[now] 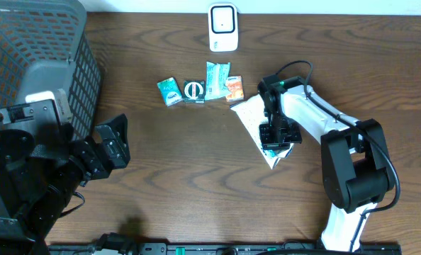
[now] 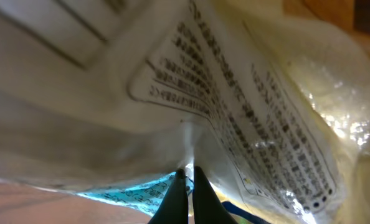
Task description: Scan the item barcode
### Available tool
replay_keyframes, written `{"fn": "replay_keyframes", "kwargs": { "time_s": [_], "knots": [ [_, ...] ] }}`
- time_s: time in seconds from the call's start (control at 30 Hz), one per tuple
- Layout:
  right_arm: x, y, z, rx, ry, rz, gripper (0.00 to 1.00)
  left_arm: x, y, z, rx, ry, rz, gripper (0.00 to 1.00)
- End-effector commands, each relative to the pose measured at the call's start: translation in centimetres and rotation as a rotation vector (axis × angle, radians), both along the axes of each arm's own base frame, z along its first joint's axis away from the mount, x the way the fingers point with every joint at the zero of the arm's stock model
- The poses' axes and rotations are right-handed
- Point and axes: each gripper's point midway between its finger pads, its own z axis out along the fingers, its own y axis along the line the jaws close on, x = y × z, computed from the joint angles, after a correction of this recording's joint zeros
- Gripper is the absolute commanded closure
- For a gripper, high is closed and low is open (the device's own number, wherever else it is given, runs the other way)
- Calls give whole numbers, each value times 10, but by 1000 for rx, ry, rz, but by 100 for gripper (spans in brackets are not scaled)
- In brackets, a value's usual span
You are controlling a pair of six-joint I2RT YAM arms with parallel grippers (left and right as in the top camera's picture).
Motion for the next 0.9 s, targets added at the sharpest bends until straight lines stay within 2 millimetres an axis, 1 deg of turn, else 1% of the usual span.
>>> {"fn": "replay_keyframes", "kwargs": {
  "time_s": [0.0,0.1,0.17,0.2,0.27,0.33,0.37,0.43,0.57,0.6,0.73,0.8,0.87],
  "knots": [
    [7,-8,13,-50,-16,-11,99,0,3,2,-2,-4,20,2],
    [20,-9,39,-60,-34,-14,99,0,3,2,-2,-4,20,2],
    [32,-5,59,-48,-63,-15,99,0,3,2,-2,-4,20,2],
    [38,-3,66,-40,-83,-14,97,0,3,2,-2,-4,20,2],
    [54,3,79,-18,-141,-6,92,0,3,2,-2,-4,20,2],
    [69,12,83,9,-207,-4,85,0,3,2,-2,-4,20,2],
    [74,16,83,25,-227,-3,83,0,3,2,-2,-4,20,2],
    [80,27,80,58,-256,3,83,0,3,2,-2,-4,20,2],
    [86,36,64,73,-292,7,80,0,3,2,-2,-4,20,2],
    [89,40,51,83,-320,13,77,0,3,2,-2,-4,20,2],
    [96,44,19,103,-384,14,68,0,3,2,-2,-4,20,2],
    [99,45,4,115,-416,-2,67,0,3,2,-2,-4,20,2],
    [98,45,-4,119,-427,-6,67,0,3,2,-2,-4,20,2]
  ]
}}
